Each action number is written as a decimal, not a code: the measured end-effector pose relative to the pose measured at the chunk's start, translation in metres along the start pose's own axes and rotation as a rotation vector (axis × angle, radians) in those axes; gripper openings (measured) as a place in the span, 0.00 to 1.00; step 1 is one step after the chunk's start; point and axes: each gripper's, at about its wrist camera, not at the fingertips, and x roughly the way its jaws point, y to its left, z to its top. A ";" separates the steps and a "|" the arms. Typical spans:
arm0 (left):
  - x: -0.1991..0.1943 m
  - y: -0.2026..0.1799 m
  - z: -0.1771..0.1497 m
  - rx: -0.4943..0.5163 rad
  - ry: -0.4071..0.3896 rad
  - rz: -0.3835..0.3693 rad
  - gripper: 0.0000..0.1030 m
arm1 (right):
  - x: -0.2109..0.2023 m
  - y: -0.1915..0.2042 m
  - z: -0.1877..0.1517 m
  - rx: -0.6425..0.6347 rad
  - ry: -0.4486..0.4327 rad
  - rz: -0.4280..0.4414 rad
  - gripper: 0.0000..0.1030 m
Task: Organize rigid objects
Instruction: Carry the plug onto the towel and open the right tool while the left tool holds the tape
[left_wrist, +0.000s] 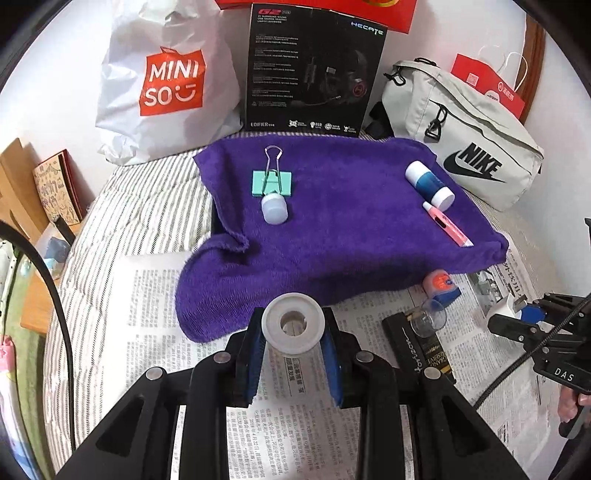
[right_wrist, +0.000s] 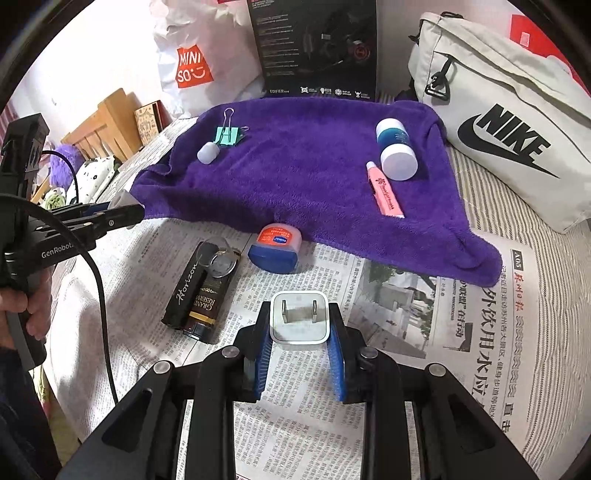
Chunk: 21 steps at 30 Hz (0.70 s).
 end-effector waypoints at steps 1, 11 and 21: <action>0.000 0.000 0.001 0.000 -0.001 -0.001 0.27 | -0.001 0.000 0.001 0.001 -0.002 0.002 0.27; -0.001 -0.004 0.012 0.009 -0.007 0.005 0.27 | -0.008 -0.015 0.012 0.033 -0.028 -0.004 0.27; 0.001 -0.008 0.023 0.037 -0.015 0.011 0.27 | -0.009 -0.022 0.035 0.033 -0.055 -0.021 0.27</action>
